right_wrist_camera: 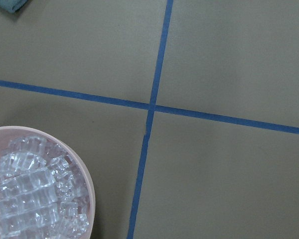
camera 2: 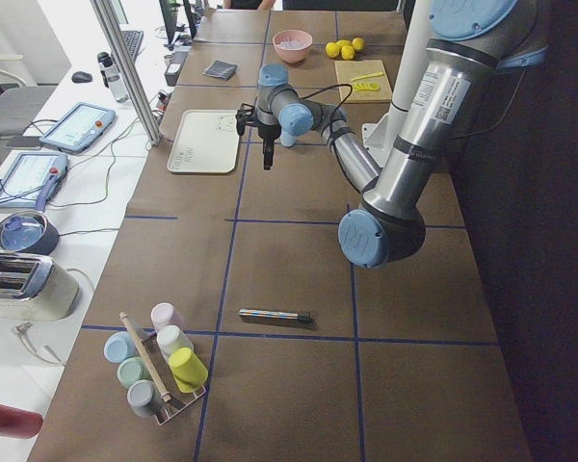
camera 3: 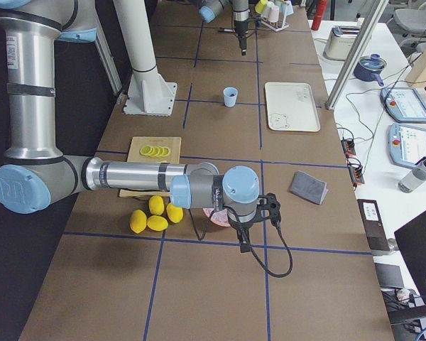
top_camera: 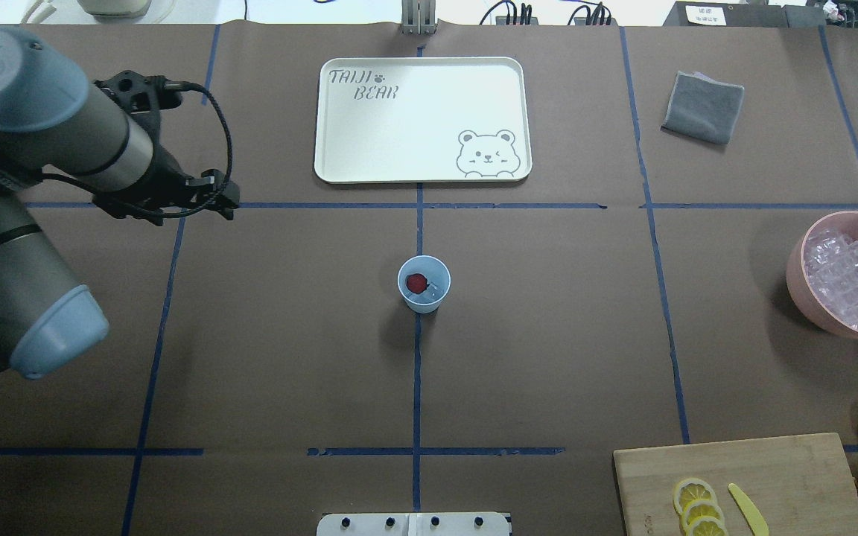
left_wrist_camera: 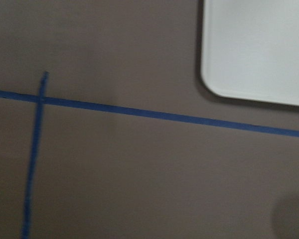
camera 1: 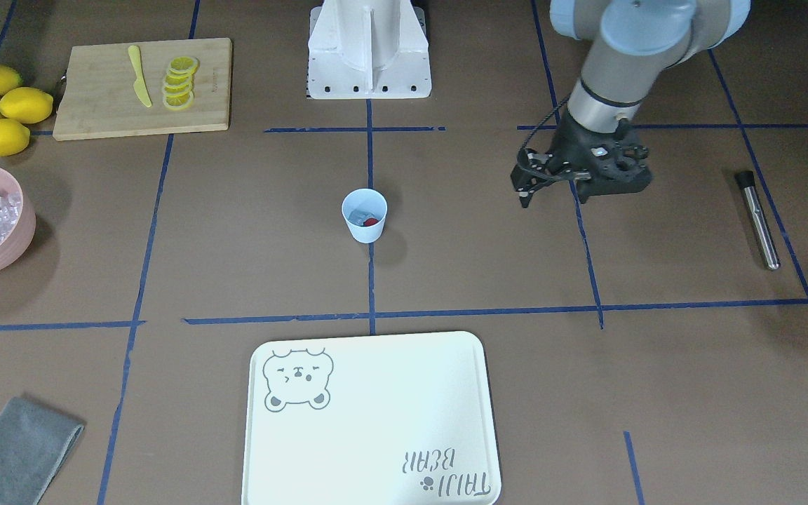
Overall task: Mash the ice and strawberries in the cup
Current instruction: 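Withdraw the empty left gripper away from the cup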
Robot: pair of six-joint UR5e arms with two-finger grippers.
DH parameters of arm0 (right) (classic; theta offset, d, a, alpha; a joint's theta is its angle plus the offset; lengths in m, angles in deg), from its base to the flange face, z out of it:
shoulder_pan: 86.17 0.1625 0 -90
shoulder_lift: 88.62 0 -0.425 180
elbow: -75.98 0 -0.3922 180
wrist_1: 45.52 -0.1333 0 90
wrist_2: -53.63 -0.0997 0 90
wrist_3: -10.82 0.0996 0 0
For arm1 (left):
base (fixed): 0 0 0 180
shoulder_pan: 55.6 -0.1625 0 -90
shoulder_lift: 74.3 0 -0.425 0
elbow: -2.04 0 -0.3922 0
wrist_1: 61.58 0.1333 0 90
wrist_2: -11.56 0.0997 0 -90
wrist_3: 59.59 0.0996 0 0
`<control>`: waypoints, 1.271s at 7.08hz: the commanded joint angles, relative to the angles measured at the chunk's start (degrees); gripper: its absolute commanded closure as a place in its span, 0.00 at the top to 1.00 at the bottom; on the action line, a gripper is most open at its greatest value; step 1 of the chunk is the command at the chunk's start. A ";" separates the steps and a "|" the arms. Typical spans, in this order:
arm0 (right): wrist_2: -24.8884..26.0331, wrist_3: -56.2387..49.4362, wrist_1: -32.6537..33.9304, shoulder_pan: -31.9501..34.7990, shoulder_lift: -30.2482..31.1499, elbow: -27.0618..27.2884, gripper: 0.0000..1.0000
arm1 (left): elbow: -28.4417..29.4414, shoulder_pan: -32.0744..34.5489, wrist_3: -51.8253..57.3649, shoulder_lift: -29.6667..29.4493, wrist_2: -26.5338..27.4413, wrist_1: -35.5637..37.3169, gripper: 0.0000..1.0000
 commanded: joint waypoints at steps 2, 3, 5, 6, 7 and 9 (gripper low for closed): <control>0.03 -0.01 0.00 -0.09 -0.07 0.00 0.99 | -1.20 15.19 27.07 17.02 -10.77 -2.20 1.00; 0.03 0.08 0.00 -0.09 -0.07 0.00 0.99 | -0.32 18.20 33.49 20.54 -12.64 -2.31 1.00; 0.03 0.08 0.00 -0.09 -0.07 0.26 0.99 | 4.39 19.02 34.79 25.30 -12.57 -10.14 1.00; 0.03 0.08 -0.09 -0.09 -0.07 0.26 0.99 | 12.35 18.94 33.75 26.02 -12.57 -21.88 1.00; -0.05 0.16 -0.09 -0.09 -0.16 0.35 0.99 | 18.17 18.76 29.91 25.94 -12.31 -29.65 1.00; 0.03 0.34 0.00 -0.09 -0.68 0.35 0.99 | 25.75 18.50 22.60 24.72 -11.87 -39.53 1.00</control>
